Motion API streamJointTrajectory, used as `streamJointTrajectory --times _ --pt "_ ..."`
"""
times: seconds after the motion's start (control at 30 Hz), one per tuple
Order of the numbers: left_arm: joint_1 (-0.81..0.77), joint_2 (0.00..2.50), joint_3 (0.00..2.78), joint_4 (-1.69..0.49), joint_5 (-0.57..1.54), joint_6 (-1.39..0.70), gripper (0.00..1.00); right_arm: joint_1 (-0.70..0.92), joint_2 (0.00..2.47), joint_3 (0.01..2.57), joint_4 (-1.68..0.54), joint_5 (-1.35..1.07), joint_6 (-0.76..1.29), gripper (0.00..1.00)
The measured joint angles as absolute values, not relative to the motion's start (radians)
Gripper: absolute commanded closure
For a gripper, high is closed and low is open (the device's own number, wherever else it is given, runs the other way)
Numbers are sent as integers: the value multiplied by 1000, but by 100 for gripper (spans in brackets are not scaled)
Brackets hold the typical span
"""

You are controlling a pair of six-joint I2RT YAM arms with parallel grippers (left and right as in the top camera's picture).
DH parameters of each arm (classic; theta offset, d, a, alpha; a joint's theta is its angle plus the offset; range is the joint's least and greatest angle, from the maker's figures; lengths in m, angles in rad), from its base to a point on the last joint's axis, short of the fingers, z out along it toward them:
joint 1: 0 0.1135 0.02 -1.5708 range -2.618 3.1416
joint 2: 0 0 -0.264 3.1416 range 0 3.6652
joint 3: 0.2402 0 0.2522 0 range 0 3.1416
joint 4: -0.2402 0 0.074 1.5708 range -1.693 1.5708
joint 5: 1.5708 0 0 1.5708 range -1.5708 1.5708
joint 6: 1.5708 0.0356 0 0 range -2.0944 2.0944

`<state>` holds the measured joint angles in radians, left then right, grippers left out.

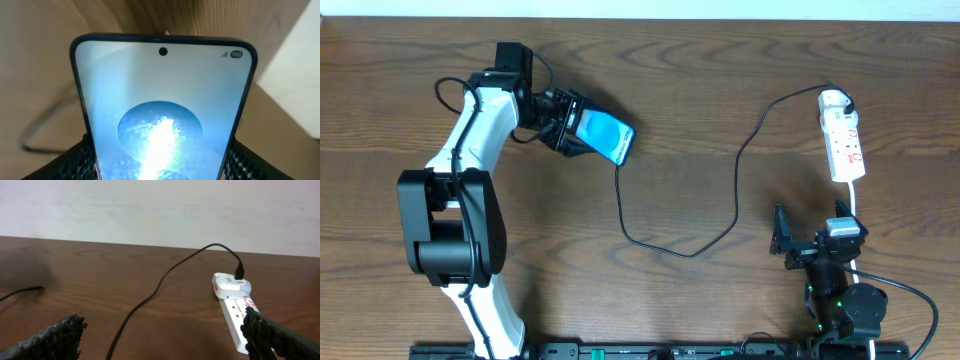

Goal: Plug charger to phone and switch on socket
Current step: 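Lift the phone with the left gripper and tilt it upright toward center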

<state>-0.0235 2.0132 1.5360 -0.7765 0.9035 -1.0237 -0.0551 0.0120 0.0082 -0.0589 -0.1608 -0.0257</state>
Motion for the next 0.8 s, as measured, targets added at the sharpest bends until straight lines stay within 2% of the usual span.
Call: streamJointTrajectory --times 0.4,0.63,0.8 --pt "-23 2013 1536 -777 1215 -1209 39 -55 12 8 -59 -161 -26 1" --pt "-23 2013 1536 -766 1254 -1293 39 -55 12 8 -59 -161 -26 1" --pt "-23 2013 1536 -676 1231 -1375 39 -55 12 8 -59 -161 -26 1"
